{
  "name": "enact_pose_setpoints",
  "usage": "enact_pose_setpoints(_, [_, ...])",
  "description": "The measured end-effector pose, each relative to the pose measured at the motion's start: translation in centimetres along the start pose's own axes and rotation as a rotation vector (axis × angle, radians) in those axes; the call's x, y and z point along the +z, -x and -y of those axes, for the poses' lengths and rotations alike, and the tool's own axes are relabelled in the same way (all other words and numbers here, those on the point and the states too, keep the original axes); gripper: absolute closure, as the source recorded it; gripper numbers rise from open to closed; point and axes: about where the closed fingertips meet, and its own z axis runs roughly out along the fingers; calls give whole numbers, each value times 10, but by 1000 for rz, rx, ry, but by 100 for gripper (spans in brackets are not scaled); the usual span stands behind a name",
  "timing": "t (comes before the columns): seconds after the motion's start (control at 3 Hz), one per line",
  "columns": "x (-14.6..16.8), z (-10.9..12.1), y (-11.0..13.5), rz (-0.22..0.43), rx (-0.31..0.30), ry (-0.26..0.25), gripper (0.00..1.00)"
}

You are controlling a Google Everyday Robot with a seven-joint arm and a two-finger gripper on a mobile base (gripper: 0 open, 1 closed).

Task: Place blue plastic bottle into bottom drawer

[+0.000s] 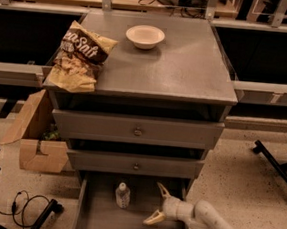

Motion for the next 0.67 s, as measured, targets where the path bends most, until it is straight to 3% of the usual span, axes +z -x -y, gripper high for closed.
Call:
enact_pose_setpoints(0.33, [-111,32,-4,-205,-5,-146,0])
enact_pose_setpoints(0.67, [-194,50,18,-371,8,-277,0])
